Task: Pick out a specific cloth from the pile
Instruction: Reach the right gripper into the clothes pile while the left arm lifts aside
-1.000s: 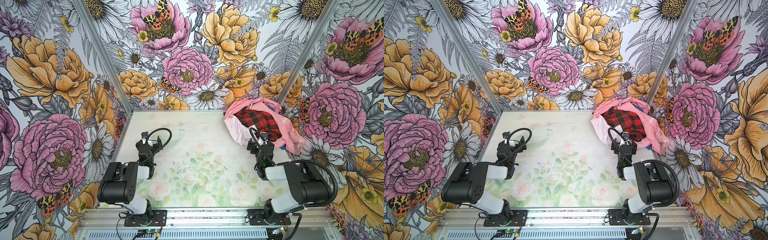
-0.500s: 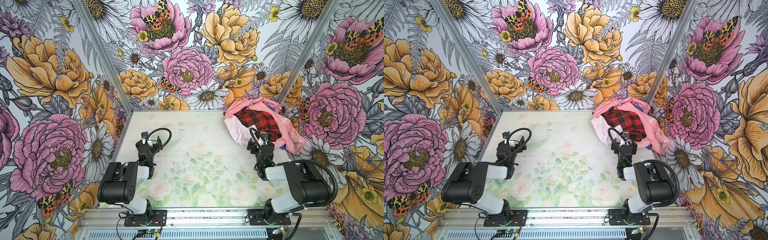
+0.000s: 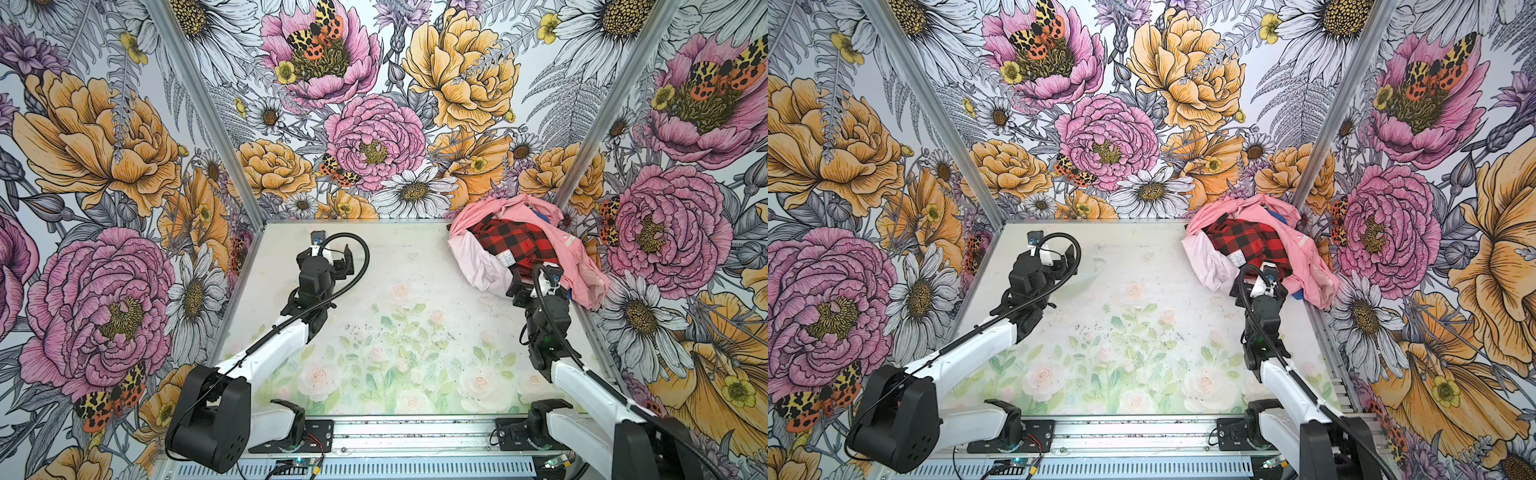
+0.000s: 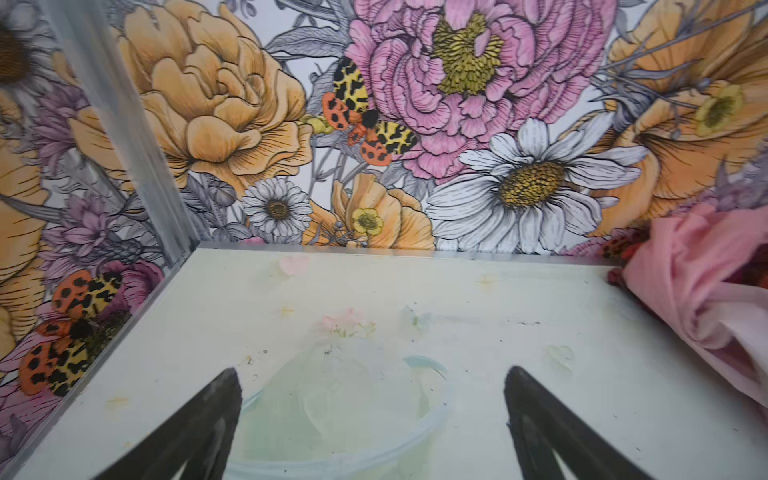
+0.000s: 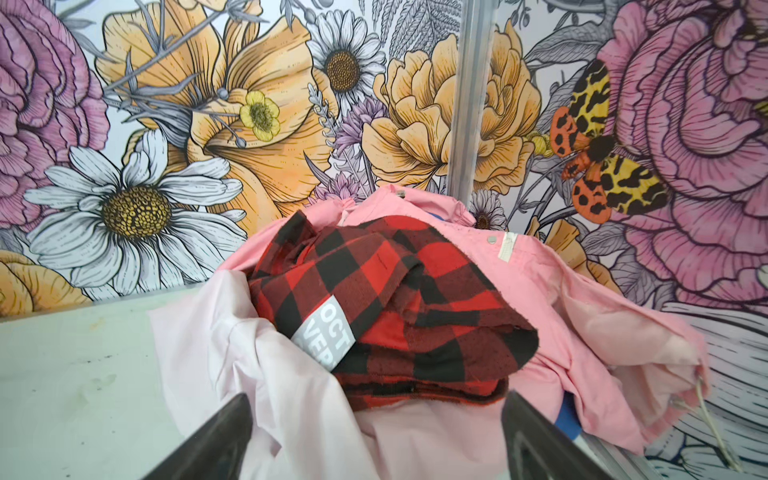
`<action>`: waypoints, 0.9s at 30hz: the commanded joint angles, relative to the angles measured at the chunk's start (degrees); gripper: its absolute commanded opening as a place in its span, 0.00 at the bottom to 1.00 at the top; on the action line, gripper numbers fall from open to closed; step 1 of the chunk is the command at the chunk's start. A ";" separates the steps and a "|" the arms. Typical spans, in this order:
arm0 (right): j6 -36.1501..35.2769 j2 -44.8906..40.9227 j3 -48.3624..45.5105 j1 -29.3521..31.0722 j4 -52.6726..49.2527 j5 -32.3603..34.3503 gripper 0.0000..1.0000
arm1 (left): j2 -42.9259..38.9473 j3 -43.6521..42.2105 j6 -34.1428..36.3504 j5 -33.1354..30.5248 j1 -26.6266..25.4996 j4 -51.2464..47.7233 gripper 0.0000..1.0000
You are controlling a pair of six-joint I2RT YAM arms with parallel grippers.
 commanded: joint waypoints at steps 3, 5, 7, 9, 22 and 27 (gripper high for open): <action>11.03 -11.70 6.06 -0.43 -34.75 7.39 0.97 | 1.45 13.53 2.47 9.67 -9.03 -20.96 0.99; 14.78 -11.71 11.78 -3.81 -44.22 6.91 1.00 | 3.01 19.65 4.73 13.39 -11.64 -25.99 0.99; 16.72 -7.81 17.75 -9.24 -49.40 0.28 0.99 | 5.28 25.69 7.00 17.55 -13.50 -30.81 0.99; 18.40 -1.57 23.71 -15.08 -53.30 -8.84 0.97 | 8.15 31.68 9.18 20.73 -15.12 -35.92 0.99; 12.96 12.00 22.05 -36.45 -61.27 -34.59 0.74 | 8.22 29.14 12.42 32.28 -17.61 -37.00 0.99; 11.48 16.19 22.47 -32.63 -61.61 -34.92 0.70 | 8.75 27.11 8.16 34.12 -15.43 -33.98 0.99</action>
